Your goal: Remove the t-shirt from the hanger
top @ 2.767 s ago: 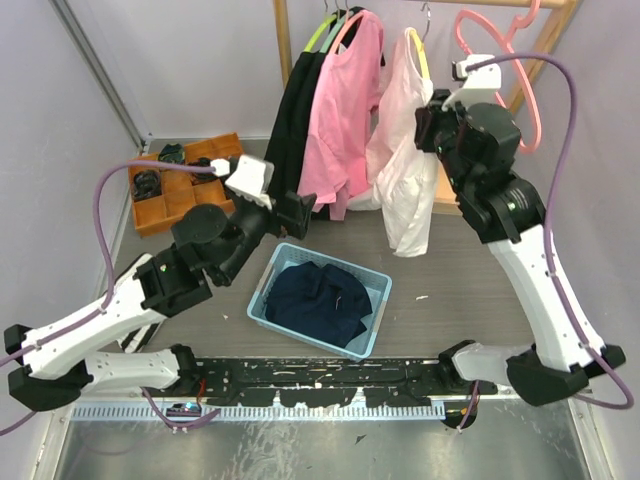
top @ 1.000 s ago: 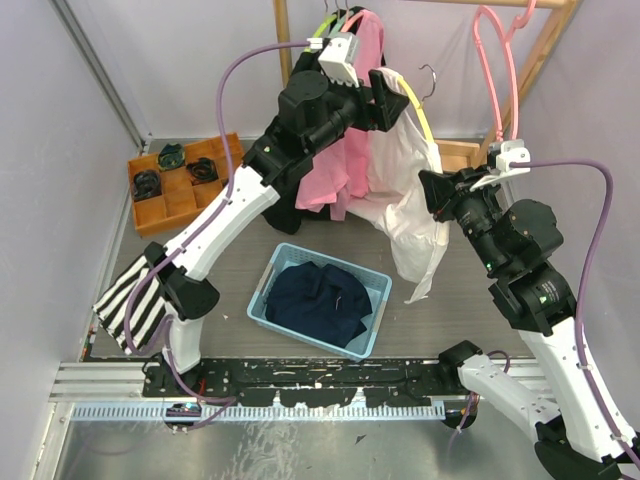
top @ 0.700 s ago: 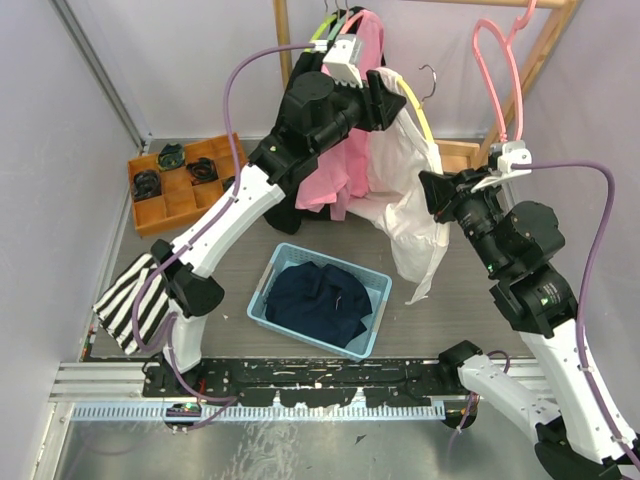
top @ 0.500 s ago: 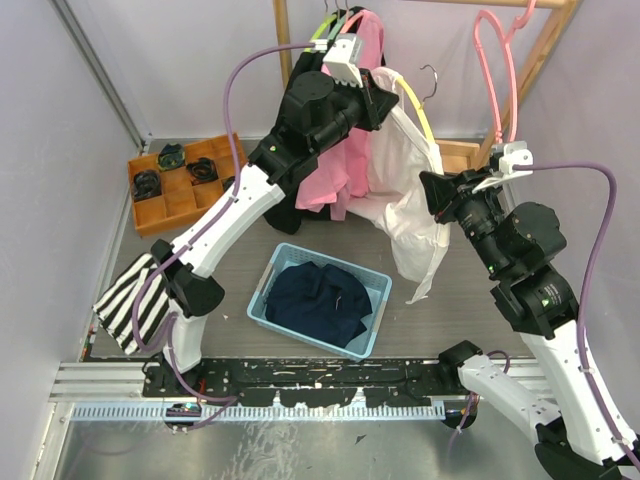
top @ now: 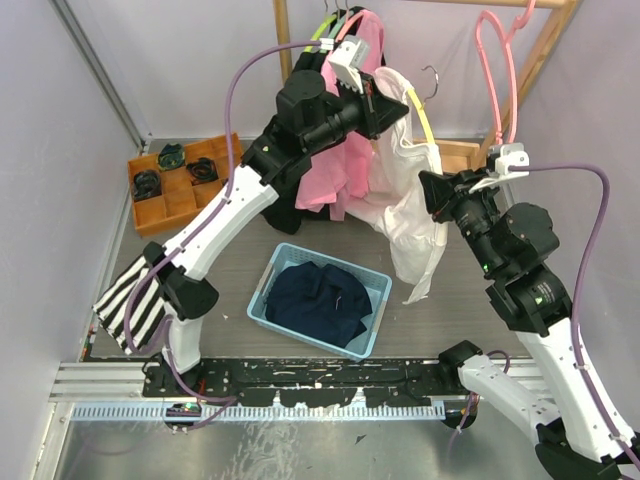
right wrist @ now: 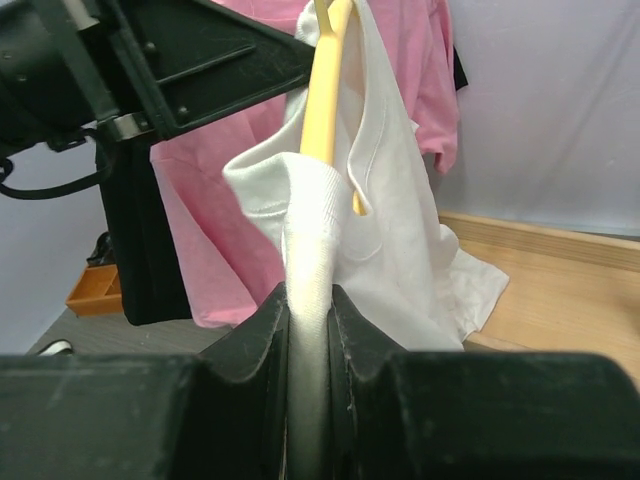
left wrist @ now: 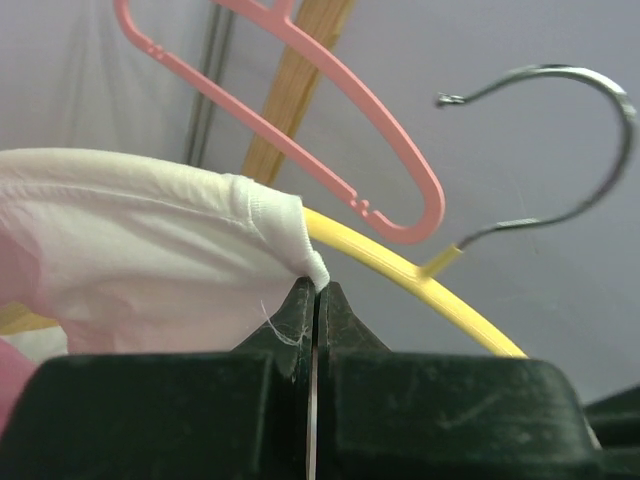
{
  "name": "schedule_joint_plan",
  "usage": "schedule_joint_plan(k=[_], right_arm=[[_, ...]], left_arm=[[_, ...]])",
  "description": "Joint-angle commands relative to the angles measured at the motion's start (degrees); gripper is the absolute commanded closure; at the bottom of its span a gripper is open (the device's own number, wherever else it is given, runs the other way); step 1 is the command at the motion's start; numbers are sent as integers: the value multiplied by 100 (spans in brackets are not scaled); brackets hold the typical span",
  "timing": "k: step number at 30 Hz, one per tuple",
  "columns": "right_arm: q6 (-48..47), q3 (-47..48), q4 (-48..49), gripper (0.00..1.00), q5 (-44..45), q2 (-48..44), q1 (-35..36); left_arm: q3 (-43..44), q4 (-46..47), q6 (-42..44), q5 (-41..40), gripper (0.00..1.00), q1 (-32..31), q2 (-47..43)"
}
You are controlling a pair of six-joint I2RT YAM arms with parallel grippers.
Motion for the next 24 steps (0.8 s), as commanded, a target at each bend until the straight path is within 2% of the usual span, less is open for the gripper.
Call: schedule_joint_plan(k=[1, 9, 10, 12, 14, 17, 19, 24], right_arm=[[20, -36, 1052, 99, 326, -196, 2], [-74, -186, 1222, 99, 530, -303, 8], [-74, -201, 1232, 99, 525, -317, 9], [-99, -216, 1245, 99, 522, -339, 12], [-141, -246, 1261, 99, 493, -362, 6], [-205, -323, 1308, 99, 427, -422, 4], [-244, -338, 1308, 99, 384, -446, 6], [-308, -347, 1268, 99, 178, -425, 10]], left_arm=[[-146, -63, -47, 953, 100, -99, -534], [-593, -327, 20, 1116, 100, -170, -874], [-588, -384, 50, 1065, 96, -166, -875], [-580, -470, 146, 909, 81, -163, -888], [-598, -486, 249, 772, 51, -164, -920], [-829, -164, 387, 594, 25, -158, -1094], [-1125, 232, 477, 510, 17, -162, -1238], [-1916, 1632, 690, 522, 7, -157, -1544]])
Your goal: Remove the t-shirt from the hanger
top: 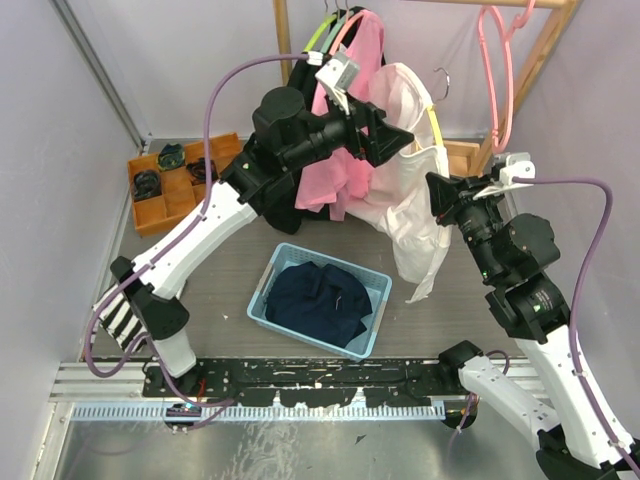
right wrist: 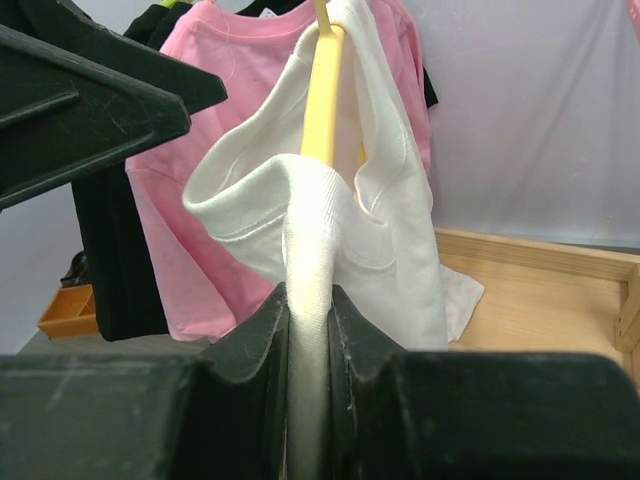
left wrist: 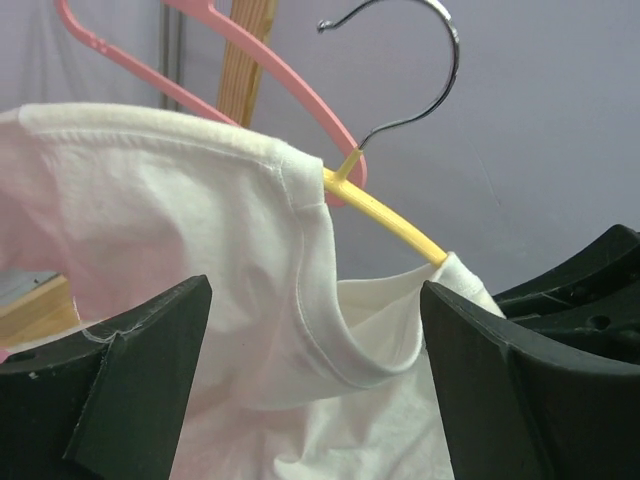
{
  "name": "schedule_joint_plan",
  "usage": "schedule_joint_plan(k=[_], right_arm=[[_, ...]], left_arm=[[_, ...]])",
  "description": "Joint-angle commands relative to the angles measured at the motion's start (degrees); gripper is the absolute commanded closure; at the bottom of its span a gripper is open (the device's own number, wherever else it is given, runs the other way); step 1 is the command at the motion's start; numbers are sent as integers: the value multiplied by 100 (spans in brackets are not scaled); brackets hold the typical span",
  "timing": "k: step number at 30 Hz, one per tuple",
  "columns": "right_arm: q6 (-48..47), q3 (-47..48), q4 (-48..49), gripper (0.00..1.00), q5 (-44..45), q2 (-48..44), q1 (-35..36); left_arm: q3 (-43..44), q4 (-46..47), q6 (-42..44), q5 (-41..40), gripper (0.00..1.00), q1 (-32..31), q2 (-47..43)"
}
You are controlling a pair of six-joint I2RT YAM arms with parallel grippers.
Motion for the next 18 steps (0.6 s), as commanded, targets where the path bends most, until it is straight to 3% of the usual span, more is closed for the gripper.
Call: schedule_joint_plan(k=[1, 11, 18], right_arm=[[-151, 98, 845, 99, -214, -115, 7], [-20, 176, 757, 99, -566, 15, 12], [11, 127, 747, 99, -659, 28, 4]], left_arm=[[-532, 1521, 326, 1, 7, -14, -380], [-887, 2737, 957, 386, 8, -14, -233], [-892, 2834, 1366, 408, 10, -45, -86]])
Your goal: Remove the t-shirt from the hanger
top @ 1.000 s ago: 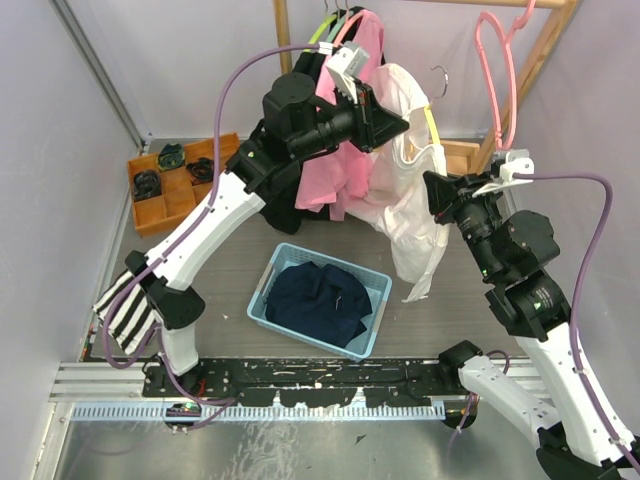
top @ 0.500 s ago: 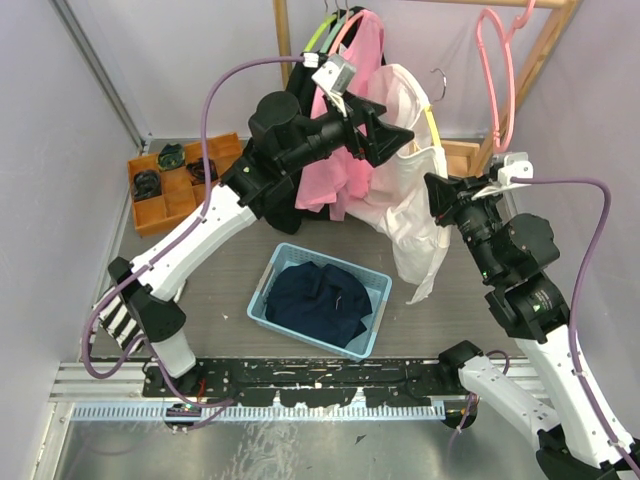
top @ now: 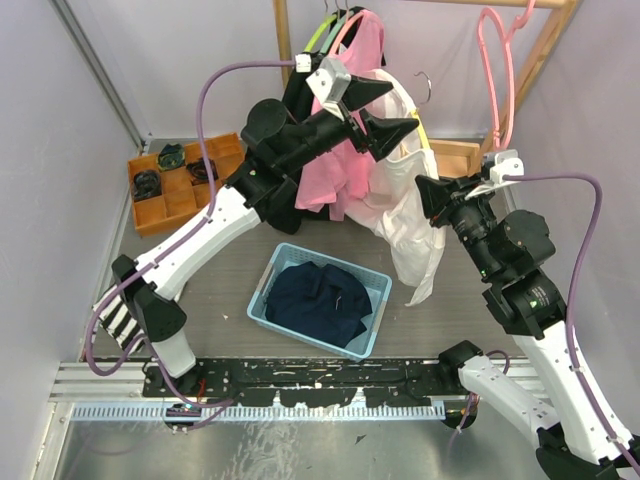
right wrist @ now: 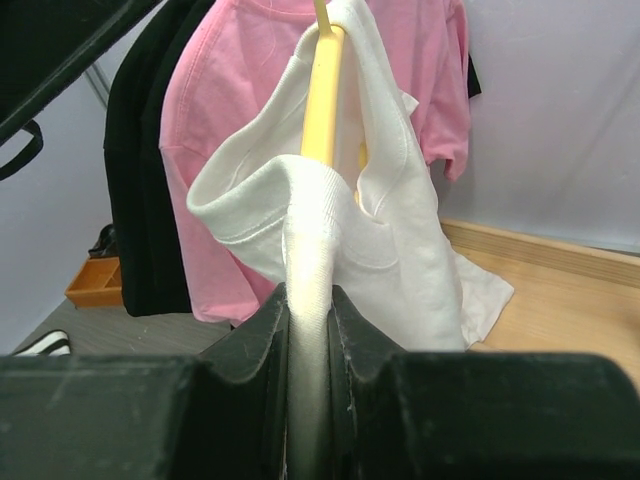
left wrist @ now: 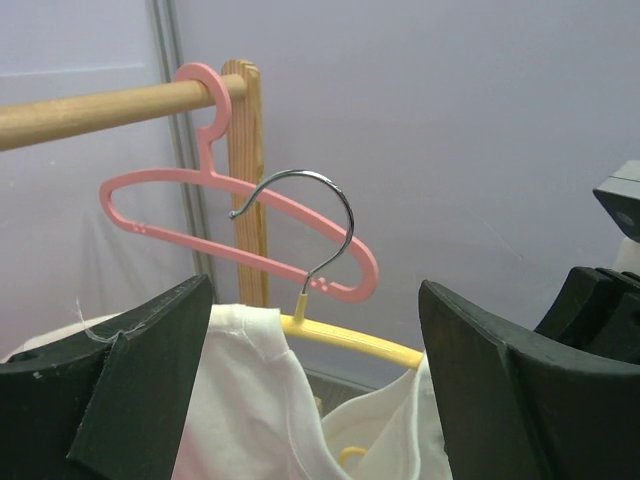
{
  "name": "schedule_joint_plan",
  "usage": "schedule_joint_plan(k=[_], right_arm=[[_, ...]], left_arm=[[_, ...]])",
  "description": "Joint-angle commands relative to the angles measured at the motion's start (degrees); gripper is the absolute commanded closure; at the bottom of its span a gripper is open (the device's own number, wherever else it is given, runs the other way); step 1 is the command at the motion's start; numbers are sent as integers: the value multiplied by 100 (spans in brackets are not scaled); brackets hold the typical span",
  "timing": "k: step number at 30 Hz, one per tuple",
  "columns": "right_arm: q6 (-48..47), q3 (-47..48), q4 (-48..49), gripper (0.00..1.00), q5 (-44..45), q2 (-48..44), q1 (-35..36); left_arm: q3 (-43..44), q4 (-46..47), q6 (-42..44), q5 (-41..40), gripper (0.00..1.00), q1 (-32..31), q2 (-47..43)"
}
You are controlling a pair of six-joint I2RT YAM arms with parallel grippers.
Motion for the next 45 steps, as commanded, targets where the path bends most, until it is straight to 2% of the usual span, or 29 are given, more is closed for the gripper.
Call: schedule_joint_plan(k=[1, 6, 7, 14, 18, 29, 35, 36, 37, 39, 41, 45], right_arm=[[32, 124, 747, 99, -153, -78, 6], [77, 118, 763, 99, -234, -98, 8], [81, 116, 758, 99, -256, -102, 9], [126, 69, 752, 99, -324, -146, 6], [153, 59, 745, 99, -358, -146, 5], [171, 67, 727, 99, -407, -181, 8], [164, 97, 667, 99, -403, -223, 9], [164, 110, 652, 99, -403, -225, 6], [156, 118, 635, 95, -384, -227, 6], [121, 168, 534, 73, -362, -221, 13], [67, 257, 358, 58, -323, -181, 7], [11, 385, 25, 43, -244, -166, 6]], left_arm=[[-18, 325, 479, 85, 10, -52, 137], [95, 103, 876, -71, 12, -149, 285], [104, 81, 939, -91, 15, -167, 305], [238, 37, 1253, -194, 22, -279, 460], [292, 34, 1312, -231, 29, -308, 523], [398, -108, 1341, -266, 69, -326, 583], [525, -315, 1312, -367, 99, -364, 583], [540, -352, 1276, -454, 100, -369, 575], [567, -390, 1233, -538, 100, -376, 570], [700, -586, 1116, -750, 100, -383, 587], [954, -894, 1042, -996, 100, -384, 642], [1300, -1120, 990, -1307, 100, -380, 719]])
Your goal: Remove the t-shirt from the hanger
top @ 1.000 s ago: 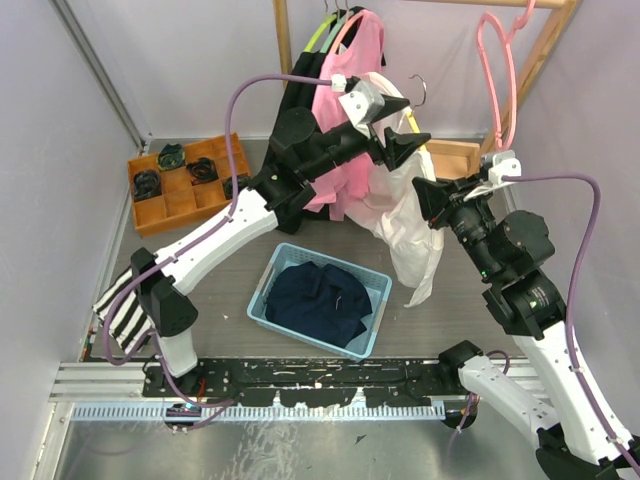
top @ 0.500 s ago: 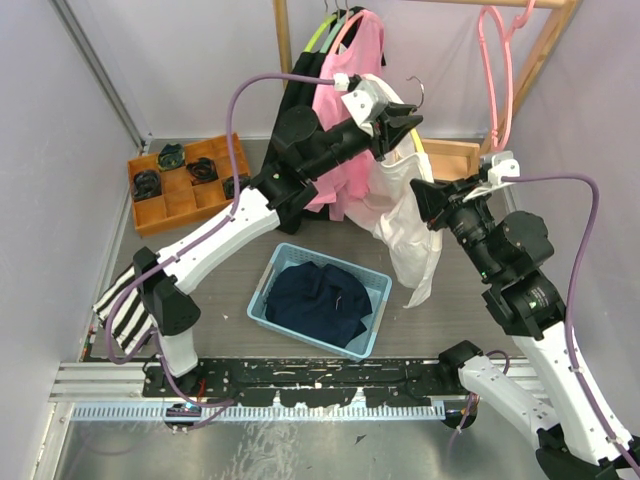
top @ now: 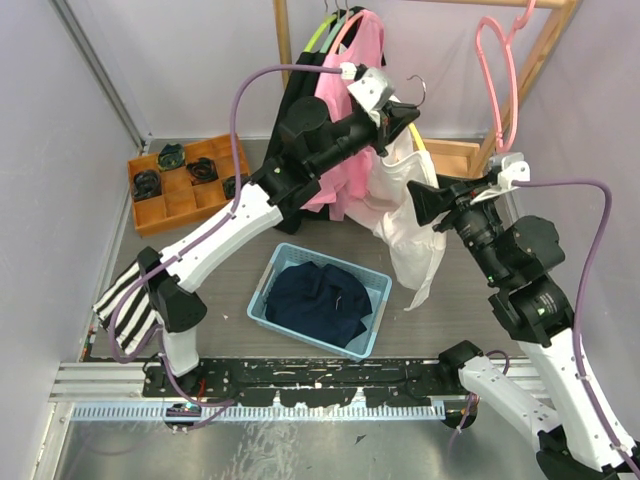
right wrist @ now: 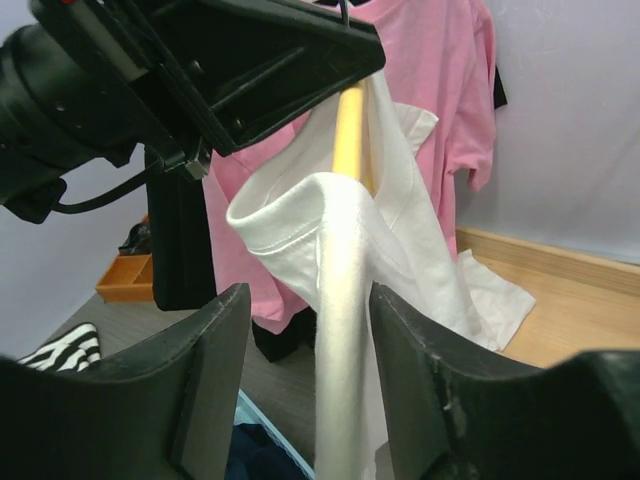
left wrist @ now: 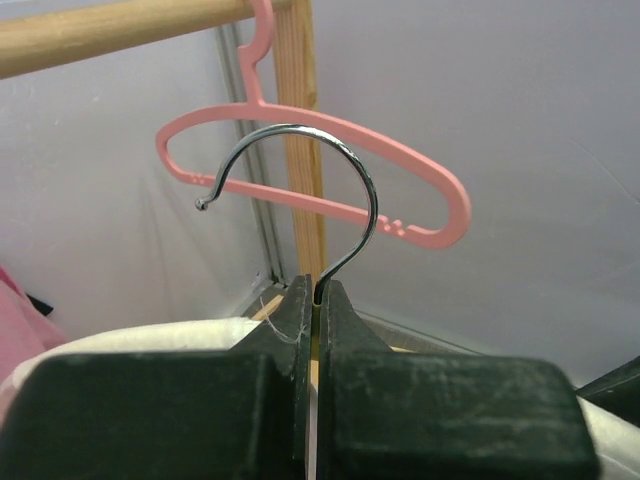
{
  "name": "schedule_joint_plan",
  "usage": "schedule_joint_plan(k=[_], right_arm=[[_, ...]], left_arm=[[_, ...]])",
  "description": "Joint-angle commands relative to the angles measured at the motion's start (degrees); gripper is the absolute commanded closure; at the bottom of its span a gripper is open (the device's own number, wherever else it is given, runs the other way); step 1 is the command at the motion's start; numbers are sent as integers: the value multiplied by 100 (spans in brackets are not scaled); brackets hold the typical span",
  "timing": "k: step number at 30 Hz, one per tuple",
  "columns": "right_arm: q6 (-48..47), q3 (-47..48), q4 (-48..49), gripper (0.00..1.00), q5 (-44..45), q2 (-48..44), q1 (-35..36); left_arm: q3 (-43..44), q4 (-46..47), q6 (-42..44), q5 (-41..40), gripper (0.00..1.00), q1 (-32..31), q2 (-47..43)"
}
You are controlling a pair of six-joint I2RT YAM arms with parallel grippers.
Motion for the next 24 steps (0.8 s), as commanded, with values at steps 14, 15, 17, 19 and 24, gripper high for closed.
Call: schedule_joint_plan(k=[14, 15, 17, 19, 24], right_arm=[[-16, -59, -703, 39, 420, -943, 6], [5, -99, -752, 40, 425, -1014, 7], [41, -167, -822, 40, 426, -1124, 8], [88, -210, -903, 40, 386, -1198, 10], [190, -348, -1066, 41, 263, -1307, 4]], left_arm=[[1468, -727, 126, -788, 100, -19, 273], [1516, -749, 145, -799, 100, -18, 290], [1565, -754, 167, -816, 100, -21, 297], [1577, -732, 178, -835, 100, -20, 306], [1612, -712, 170, -878, 100, -19, 332]])
